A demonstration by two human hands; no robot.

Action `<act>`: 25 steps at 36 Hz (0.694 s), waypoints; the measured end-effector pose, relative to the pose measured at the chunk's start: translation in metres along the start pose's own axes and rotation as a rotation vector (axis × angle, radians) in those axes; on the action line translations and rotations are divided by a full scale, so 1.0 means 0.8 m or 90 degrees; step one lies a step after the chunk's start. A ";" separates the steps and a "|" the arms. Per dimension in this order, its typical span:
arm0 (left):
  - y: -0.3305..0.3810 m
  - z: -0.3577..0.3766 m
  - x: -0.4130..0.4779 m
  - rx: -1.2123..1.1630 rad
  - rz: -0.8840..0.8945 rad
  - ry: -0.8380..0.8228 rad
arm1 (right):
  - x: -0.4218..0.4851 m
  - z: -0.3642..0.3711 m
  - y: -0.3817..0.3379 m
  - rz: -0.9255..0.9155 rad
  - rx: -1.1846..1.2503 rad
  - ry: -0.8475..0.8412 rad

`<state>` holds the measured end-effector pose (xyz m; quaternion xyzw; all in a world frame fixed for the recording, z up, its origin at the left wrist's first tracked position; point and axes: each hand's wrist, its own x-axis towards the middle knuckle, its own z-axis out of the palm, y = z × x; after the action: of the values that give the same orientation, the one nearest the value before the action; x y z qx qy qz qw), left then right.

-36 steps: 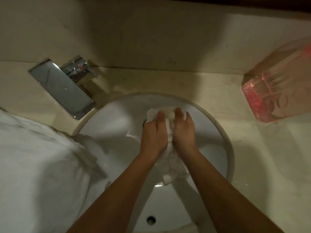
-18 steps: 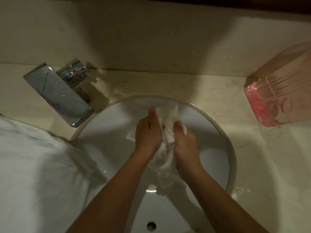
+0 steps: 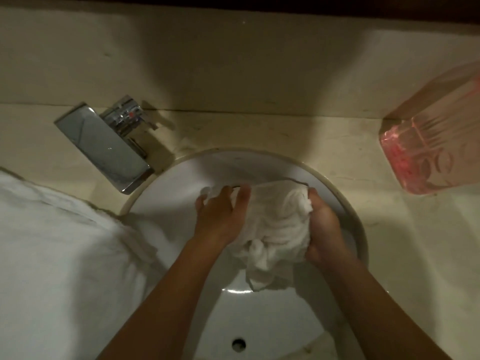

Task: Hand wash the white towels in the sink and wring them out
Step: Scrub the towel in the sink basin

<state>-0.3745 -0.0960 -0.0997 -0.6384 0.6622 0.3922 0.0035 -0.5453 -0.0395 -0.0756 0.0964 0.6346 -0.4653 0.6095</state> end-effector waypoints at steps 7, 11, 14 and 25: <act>-0.001 0.036 -0.015 -0.336 0.043 0.049 | -0.028 0.006 -0.018 -0.008 0.090 -0.246; 0.007 0.026 -0.020 -0.461 -0.081 0.132 | -0.024 -0.010 -0.028 -0.119 -0.033 -0.106; 0.006 0.003 -0.019 -0.520 -0.118 0.188 | -0.016 -0.014 -0.030 -0.260 -0.393 0.066; 0.036 0.030 -0.009 -0.422 -0.081 0.232 | -0.038 0.062 0.054 -0.344 -0.314 0.071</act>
<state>-0.4095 -0.0812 -0.0976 -0.7039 0.4485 0.4642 -0.2964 -0.4746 -0.0373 -0.0611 -0.1992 0.7623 -0.4368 0.4340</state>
